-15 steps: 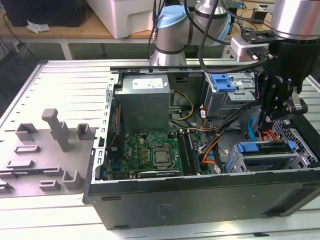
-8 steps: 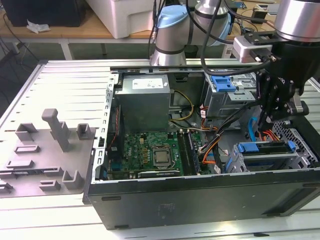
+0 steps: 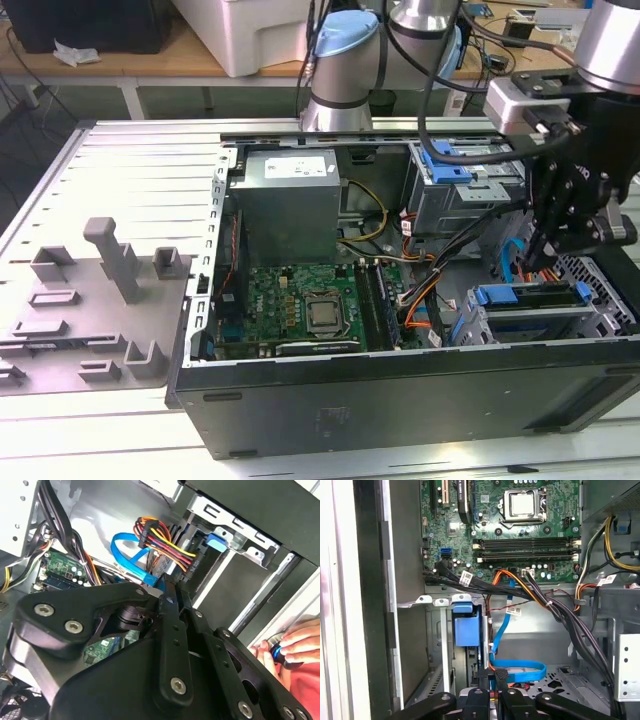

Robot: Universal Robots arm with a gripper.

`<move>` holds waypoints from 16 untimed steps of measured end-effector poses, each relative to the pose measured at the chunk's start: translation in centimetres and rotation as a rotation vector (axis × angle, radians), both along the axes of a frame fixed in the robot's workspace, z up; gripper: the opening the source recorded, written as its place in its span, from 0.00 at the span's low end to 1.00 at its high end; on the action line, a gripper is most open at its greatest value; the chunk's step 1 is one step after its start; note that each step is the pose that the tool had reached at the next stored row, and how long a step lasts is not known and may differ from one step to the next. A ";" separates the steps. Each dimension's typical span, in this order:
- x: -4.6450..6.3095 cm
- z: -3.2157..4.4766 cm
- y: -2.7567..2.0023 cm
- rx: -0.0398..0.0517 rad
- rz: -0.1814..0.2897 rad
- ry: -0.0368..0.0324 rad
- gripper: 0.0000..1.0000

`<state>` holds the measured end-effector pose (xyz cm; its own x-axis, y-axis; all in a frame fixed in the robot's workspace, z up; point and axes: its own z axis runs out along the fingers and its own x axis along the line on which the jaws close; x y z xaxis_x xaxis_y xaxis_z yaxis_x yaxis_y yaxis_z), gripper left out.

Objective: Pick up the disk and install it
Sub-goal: 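Insert the second disk wire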

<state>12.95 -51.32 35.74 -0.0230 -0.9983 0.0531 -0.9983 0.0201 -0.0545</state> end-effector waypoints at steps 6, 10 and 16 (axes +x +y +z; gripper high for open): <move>0.1 -0.02 -0.83 0.0230 0.000 0.0053 0.16; 0.1 -0.01 -0.83 0.0230 0.000 0.0057 0.16; 0.2 -0.19 -1.06 0.0235 -0.007 0.0234 0.16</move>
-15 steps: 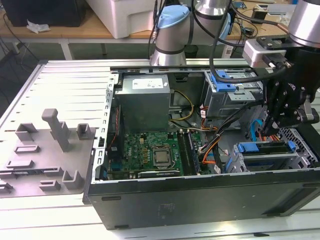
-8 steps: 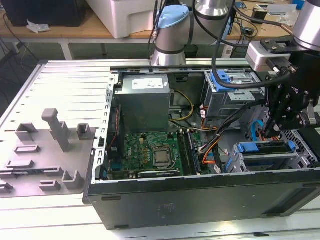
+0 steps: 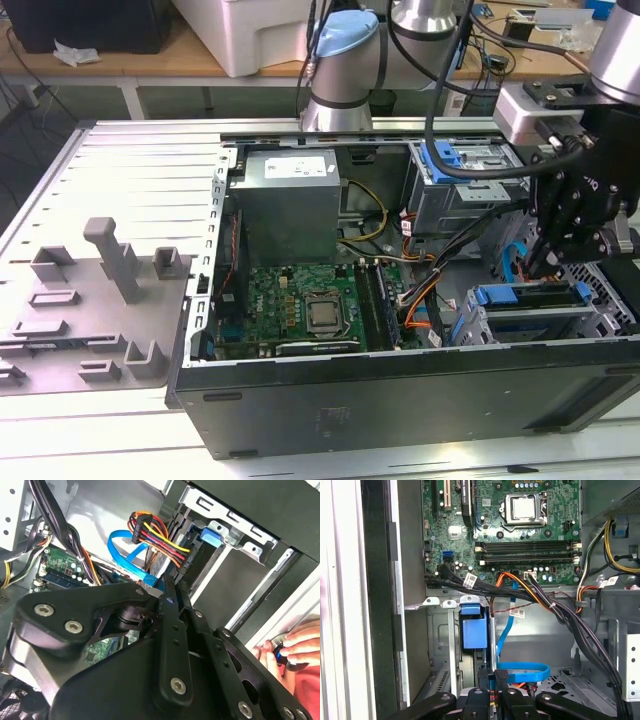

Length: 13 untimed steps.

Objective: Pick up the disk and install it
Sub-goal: 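Insert the second disk wire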

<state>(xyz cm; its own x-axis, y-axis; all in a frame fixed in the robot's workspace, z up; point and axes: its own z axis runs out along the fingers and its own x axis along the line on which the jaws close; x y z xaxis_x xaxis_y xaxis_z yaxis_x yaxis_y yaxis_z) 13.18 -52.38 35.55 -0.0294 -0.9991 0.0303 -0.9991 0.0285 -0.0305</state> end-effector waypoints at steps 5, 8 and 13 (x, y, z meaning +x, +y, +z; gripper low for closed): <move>0.2 -0.05 -0.07 -0.0002 -0.002 0.0040 0.16; 0.2 -0.05 -0.08 -0.0001 -0.002 0.0040 0.16; 0.4 -0.06 -0.09 -0.0001 -0.002 0.0040 0.16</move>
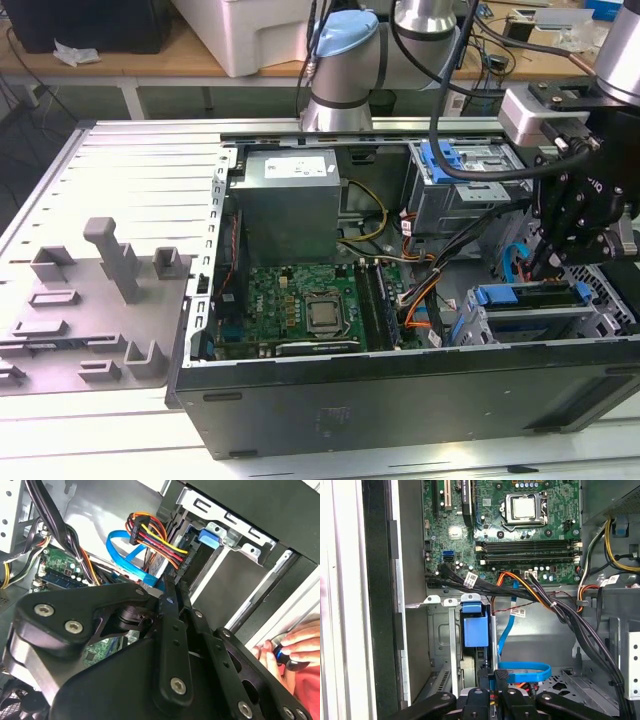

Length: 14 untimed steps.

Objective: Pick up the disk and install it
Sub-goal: 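Insert the second disk wire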

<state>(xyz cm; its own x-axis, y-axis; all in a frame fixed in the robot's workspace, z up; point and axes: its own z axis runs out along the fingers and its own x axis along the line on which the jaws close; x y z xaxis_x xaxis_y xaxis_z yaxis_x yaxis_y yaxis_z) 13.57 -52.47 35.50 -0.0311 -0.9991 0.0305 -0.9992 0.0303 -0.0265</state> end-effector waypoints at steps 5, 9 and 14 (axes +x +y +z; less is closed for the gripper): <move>0.0 -0.04 -0.03 0.0002 0.000 0.0000 0.16; 0.0 -0.10 -0.23 -0.0001 0.000 0.0001 0.16; 0.0 -0.19 -0.36 -0.0001 0.000 0.0000 0.16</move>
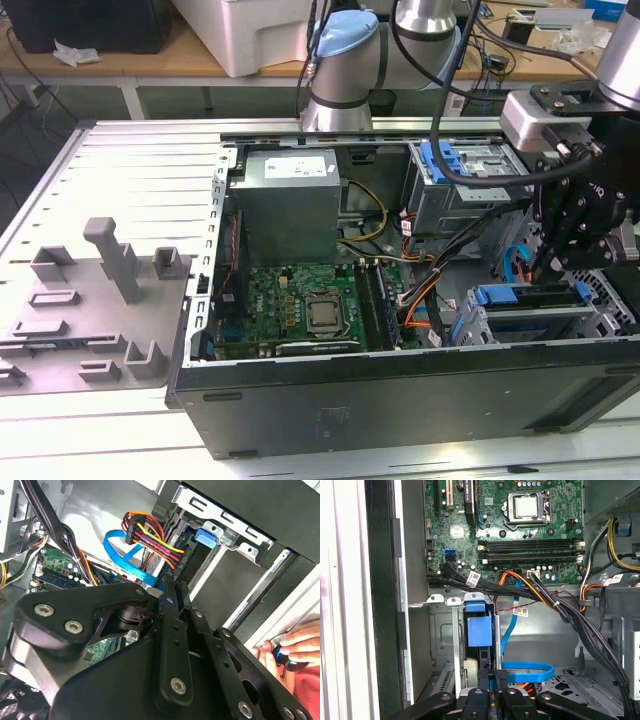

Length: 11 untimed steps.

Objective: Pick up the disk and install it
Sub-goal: 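Insert the second disk wire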

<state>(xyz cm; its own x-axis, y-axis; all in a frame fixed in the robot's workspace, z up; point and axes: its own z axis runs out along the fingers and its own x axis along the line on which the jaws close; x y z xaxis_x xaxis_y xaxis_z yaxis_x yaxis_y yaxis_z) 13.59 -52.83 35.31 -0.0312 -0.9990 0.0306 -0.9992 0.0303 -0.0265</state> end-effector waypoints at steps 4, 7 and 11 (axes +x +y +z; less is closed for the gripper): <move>0.0 -0.09 -0.03 0.0001 0.000 0.0000 0.16; 0.1 -0.16 -0.05 0.0000 0.000 0.0000 0.16; 0.1 -0.20 -0.05 0.0001 0.000 0.0000 0.16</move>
<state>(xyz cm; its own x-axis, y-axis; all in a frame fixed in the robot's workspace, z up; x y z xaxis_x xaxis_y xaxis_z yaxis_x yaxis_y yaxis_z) 13.70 -52.88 35.10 -0.0312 -0.9990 0.0306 -0.9992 0.0304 -0.0265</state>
